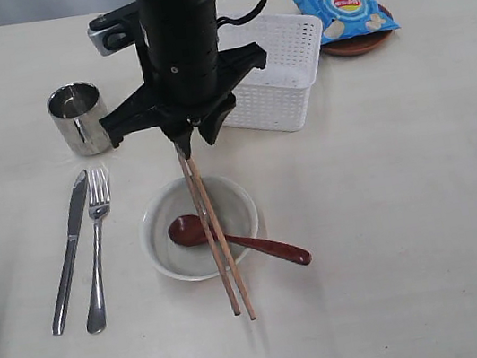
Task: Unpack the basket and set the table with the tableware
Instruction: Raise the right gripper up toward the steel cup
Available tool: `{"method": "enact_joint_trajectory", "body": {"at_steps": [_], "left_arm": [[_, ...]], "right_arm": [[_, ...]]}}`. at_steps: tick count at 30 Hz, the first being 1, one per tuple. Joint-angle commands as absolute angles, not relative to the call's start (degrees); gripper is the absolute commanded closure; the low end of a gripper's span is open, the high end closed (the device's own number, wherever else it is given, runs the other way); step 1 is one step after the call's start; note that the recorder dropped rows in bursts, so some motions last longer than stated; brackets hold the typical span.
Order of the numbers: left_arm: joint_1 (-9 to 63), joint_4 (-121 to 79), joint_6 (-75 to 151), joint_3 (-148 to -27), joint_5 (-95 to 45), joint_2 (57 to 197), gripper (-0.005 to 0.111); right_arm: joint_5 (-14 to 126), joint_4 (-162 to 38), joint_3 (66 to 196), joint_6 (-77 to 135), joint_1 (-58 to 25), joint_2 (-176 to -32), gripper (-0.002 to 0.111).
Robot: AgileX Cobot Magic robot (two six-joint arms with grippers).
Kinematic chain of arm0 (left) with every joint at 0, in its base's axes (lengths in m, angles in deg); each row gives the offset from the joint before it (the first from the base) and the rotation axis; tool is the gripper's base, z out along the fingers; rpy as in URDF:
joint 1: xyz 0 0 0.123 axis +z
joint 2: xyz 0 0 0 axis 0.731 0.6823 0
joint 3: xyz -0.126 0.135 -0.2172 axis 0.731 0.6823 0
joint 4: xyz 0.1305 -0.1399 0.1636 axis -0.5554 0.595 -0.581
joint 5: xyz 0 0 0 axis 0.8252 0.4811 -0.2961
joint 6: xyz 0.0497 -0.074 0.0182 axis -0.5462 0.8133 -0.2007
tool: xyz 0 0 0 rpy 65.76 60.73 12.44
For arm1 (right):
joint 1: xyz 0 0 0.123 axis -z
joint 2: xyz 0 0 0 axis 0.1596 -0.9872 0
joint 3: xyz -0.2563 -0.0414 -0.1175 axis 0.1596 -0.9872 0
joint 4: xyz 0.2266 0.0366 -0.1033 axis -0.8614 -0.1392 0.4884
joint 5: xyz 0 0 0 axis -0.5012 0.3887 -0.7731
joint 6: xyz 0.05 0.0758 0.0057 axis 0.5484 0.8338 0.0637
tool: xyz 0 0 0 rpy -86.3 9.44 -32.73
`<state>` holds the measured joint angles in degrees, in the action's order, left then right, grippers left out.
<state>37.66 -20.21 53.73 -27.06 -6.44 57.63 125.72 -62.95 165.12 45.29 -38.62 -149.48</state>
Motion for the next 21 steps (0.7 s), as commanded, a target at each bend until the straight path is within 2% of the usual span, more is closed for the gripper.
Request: {"method": "enact_joint_trajectory", "body": {"at_steps": [1,9,13,21], "left_arm": [[37.71,-20.16,53.7,-26.9,-7.07,57.42,0.107],[37.71,-20.16,53.7,-26.9,-7.07,57.42,0.107],[37.71,-20.16,53.7,-26.9,-7.07,57.42,0.107],[37.71,-20.0,53.7,-26.9,-7.07,57.42,0.107]], "right_arm": [[126.09,-62.37,162.3,41.85,-40.11,-147.62,0.077],[122.16,-62.37,157.87,41.7,-42.98,-142.58,0.077],[116.1,-62.37,157.99,41.7,-42.22,-143.11,0.077],[115.46,-62.05,161.6,41.82,-38.75,-148.37,0.077]]}}
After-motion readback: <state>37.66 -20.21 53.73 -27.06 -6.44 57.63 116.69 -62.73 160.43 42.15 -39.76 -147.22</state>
